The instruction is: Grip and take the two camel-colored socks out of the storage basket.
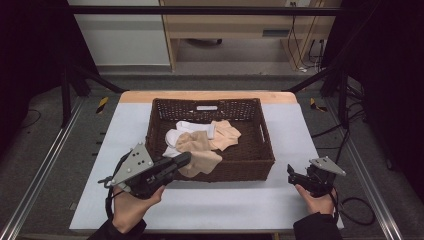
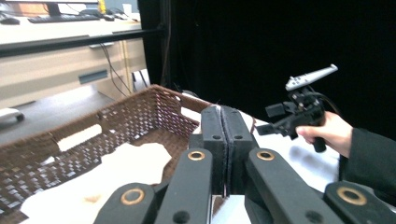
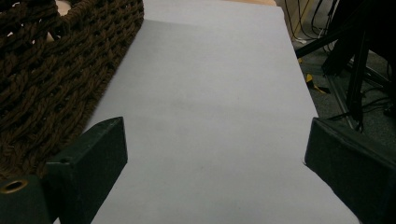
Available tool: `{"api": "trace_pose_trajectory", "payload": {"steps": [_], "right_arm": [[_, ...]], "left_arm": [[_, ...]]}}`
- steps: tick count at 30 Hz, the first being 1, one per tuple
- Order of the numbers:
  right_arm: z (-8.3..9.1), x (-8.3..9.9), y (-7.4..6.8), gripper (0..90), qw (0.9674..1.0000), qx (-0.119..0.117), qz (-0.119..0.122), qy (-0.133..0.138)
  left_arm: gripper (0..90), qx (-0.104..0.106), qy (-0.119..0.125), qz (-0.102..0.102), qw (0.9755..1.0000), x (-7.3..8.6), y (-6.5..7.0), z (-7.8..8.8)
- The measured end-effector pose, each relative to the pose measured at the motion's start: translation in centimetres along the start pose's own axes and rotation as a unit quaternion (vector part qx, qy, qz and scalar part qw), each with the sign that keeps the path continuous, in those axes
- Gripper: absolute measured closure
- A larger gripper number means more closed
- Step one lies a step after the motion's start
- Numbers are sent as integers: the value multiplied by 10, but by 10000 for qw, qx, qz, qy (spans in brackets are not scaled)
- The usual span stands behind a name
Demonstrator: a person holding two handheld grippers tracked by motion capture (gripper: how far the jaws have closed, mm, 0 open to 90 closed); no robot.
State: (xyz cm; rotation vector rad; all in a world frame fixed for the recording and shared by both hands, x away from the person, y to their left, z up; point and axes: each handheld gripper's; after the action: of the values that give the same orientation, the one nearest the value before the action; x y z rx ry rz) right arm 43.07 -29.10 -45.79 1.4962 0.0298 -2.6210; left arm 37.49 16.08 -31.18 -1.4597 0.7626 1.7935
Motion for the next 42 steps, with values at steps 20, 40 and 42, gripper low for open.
{"api": "trace_pose_trajectory", "payload": {"steps": [20,40,42], "right_arm": [[-1,1,0,60,10000,12,25,-36],[-2,2,-2,61,9999,6,85,-72],[-2,2,-1,61,9999,11,89,-65]], "left_arm": [[888,254,-1475,259,9884,87,11,-40],[682,34,-1866,240,9821,130,6,-80],[639,-32,-1724,205,9848,125,5,-74]]}}
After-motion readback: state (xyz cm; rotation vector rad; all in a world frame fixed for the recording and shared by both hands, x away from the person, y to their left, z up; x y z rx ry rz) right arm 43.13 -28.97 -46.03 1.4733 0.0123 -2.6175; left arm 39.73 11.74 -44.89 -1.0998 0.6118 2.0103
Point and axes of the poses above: each handheld gripper's, and its own axes: z roughly backward along the jaws, x roughly out of its underside, y roughly to its right
